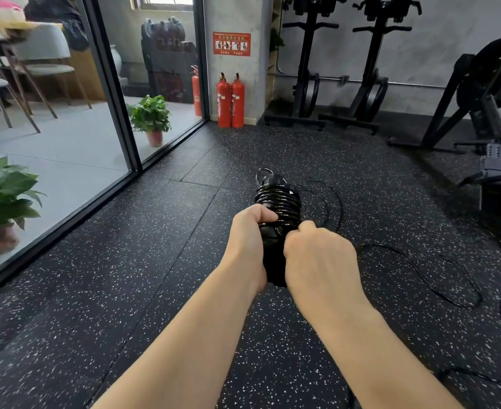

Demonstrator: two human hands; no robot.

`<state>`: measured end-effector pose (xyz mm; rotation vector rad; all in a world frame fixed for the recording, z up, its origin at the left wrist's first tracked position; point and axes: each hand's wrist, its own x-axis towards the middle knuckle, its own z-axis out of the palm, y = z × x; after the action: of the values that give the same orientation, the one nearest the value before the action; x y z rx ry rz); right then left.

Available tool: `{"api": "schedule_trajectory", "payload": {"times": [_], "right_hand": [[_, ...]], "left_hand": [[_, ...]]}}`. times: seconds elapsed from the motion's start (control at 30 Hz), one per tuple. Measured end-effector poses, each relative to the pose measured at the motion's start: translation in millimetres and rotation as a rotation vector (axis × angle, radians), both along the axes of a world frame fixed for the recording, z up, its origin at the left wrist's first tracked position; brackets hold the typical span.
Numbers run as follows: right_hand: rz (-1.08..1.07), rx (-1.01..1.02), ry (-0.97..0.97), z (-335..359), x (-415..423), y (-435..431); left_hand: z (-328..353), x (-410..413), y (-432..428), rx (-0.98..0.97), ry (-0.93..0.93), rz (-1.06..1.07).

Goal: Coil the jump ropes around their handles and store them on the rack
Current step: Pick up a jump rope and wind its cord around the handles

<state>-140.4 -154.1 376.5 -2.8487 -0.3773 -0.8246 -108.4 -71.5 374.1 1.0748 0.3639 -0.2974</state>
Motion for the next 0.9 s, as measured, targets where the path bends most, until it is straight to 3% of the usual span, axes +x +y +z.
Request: {"api": "schedule_trajectory", "payload": {"times": [0.2, 0.37, 0.7, 0.9], "right_hand": [[-0.209, -0.146, 0.145, 1, -3, 5], [-0.11, -0.14, 0.206, 3, -2, -11], [0.145, -0.112, 0.101, 2, 8, -40], [0.077, -0.131, 0.098, -2, 4, -28]], "left_hand": [[-3, -1, -5, -0.039, -0.045, 0.035], [-1, -4, -16, 0.01, -0.045, 0.054], [6, -8, -12, 0.043, -0.007, 0.114], [5, -8, -11, 0.046, 0.013, 0.129]]}}
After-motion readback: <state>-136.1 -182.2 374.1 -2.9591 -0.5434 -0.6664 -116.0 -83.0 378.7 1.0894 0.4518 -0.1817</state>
